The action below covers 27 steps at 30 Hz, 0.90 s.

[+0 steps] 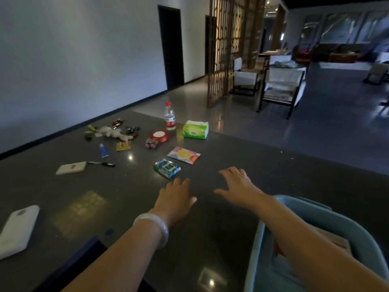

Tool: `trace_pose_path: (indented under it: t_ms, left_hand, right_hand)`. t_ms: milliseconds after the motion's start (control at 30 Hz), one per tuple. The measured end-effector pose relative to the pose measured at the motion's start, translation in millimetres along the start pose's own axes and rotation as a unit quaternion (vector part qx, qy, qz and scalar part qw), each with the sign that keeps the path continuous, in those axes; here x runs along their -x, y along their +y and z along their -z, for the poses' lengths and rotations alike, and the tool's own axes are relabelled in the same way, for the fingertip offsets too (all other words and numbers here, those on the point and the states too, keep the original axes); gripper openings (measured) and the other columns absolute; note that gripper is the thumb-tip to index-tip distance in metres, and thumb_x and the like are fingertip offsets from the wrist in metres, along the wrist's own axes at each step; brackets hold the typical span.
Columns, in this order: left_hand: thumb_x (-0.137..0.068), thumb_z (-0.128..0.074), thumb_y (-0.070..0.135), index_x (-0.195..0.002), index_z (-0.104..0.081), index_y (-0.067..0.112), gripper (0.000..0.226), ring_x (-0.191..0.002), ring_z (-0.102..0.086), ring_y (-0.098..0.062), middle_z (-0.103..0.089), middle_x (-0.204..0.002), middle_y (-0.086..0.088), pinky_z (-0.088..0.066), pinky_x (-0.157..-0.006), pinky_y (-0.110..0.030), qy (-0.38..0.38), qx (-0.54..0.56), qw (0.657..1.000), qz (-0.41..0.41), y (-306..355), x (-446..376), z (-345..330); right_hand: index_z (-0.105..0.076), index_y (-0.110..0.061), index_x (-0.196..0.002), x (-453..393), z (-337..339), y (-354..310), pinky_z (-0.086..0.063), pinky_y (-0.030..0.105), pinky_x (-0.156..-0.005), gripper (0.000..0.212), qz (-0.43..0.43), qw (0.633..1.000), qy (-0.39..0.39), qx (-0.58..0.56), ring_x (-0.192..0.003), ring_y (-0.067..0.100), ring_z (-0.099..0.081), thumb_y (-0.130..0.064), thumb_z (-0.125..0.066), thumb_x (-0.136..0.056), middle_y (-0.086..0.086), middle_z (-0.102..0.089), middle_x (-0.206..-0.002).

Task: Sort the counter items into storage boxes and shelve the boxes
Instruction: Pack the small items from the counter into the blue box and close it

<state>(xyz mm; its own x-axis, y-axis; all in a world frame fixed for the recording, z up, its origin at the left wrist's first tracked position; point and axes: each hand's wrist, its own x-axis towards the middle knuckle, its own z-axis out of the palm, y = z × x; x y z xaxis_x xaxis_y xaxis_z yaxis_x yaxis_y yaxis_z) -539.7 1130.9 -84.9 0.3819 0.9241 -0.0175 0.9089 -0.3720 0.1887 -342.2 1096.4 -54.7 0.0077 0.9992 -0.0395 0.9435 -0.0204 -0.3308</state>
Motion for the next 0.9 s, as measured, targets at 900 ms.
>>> trace_pose_path:
  t_ms: [900]
  left_hand:
    - [-0.078, -0.072, 0.051, -0.152, -0.014, 0.021, 0.099, -0.143, -0.015, -0.028, -0.01, -0.157, -0.003, -0.027, -0.113, -0.052, -0.122, 0.042, 0.987, -0.099, -186.7, -209.2, -28.8]
  right_hand:
    - [-0.035, -0.019, -0.142, -237.8, -95.0, -73.7, -0.037, 0.042, -0.105, 0.072, -0.106, 0.988, -0.11, 0.005, -0.127, 0.028, -0.035, -0.052, -0.063, -0.085, 0.008, -0.035, -0.142]
